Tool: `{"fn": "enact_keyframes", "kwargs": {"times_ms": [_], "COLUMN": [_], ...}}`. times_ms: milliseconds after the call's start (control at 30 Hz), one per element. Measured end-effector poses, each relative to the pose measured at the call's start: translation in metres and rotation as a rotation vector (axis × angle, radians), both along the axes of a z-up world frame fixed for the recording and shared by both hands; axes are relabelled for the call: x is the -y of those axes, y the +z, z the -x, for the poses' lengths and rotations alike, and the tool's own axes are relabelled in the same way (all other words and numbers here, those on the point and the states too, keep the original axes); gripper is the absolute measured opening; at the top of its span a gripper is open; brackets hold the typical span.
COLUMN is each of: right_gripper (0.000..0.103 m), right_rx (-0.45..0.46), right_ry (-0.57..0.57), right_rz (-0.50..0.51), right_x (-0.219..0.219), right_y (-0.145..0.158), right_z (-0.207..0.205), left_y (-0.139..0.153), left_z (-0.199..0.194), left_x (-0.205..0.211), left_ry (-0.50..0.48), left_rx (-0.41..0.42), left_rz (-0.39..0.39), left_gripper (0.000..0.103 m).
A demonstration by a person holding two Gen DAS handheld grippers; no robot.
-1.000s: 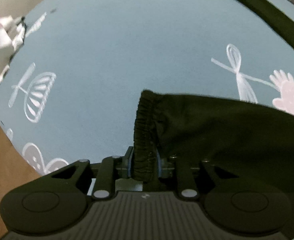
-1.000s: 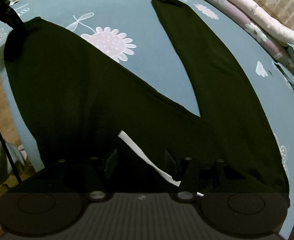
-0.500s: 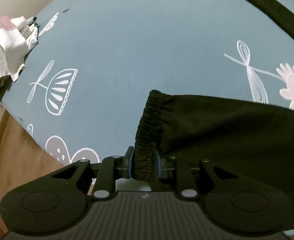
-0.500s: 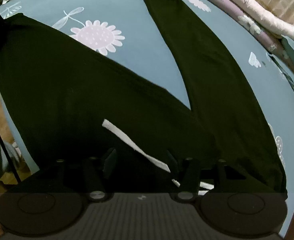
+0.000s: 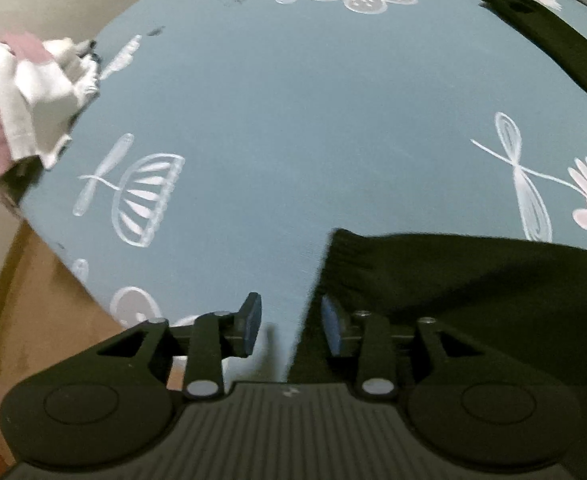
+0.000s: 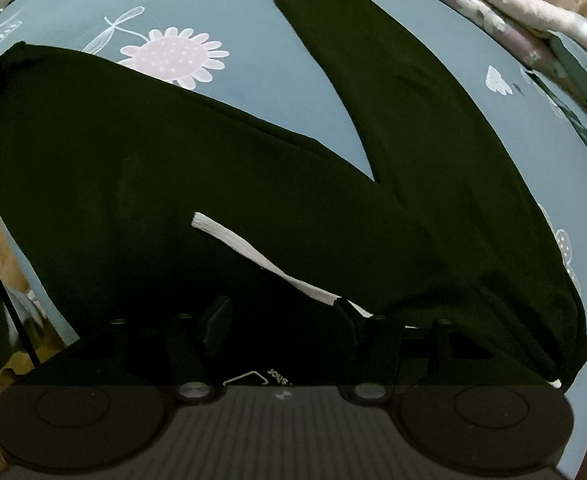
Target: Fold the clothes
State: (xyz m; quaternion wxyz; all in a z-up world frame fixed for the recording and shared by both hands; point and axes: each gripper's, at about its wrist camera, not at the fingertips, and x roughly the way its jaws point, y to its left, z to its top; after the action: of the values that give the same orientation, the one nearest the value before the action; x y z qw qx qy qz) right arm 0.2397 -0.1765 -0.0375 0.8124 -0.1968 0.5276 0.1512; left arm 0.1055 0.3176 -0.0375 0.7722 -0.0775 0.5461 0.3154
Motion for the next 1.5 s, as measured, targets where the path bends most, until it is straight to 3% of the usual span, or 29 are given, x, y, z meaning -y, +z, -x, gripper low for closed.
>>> {"fn": "enact_keyframes", "kwargs": {"times_ms": [100,200,333,400,633,733,833,900,1000,1200,1333,1500], "right_gripper": [0.062,0.063,0.063,0.065,0.066,0.066,0.066,0.072,0.073,0.076,0.080,0.103], "right_rx": [0.000,-0.010,-0.019,-0.019,-0.033,-0.039,-0.037,-0.023,-0.008,0.033,0.011,0.039], "right_ry": [-0.011,-0.033,-0.063,-0.067,-0.087,-0.119,-0.157,-0.200,-0.274,-0.384,-0.467,-0.494], "right_rz": [-0.003,-0.018,-0.039,-0.037,-0.020,-0.018,-0.015,-0.009,-0.002,0.007,-0.058,-0.107], "right_x": [0.004,0.006,0.007,0.007,0.017,0.021,0.027,0.035,0.055,0.108,0.140,0.155], "right_y": [0.000,-0.002,-0.003,-0.003,-0.008,-0.011,-0.013,-0.012,-0.013,-0.024,-0.049,-0.060], "right_z": [0.001,-0.001,-0.002,-0.001,0.003,0.003,0.004,0.005,0.008,0.016,0.025,0.047], "left_y": [0.016,0.018,-0.005,-0.024,-0.051,-0.051,-0.040,-0.030,-0.020,-0.009,-0.009,-0.011], "left_z": [-0.003,-0.023,-0.050,-0.058,-0.056,-0.060,-0.068,-0.073,-0.086,-0.121,-0.143,-0.170], "left_x": [0.003,0.031,0.079,0.087,0.038,0.024,0.031,0.050,0.095,0.208,0.284,0.354], "left_ry": [0.006,-0.093,-0.293,-0.331,-0.173,-0.134,-0.134,-0.196,-0.326,-0.622,-0.798,-0.957], "left_rx": [0.042,0.096,0.117,0.097,0.108,0.097,0.096,0.111,0.127,0.173,0.188,0.194], "left_rz": [-0.009,0.095,0.242,0.261,0.188,0.141,0.137,0.141,0.186,0.359,0.437,0.497], "left_gripper": [0.034,0.037,0.040,0.040,0.043,0.050,0.046,0.046,0.047,0.050,0.050,0.050]}}
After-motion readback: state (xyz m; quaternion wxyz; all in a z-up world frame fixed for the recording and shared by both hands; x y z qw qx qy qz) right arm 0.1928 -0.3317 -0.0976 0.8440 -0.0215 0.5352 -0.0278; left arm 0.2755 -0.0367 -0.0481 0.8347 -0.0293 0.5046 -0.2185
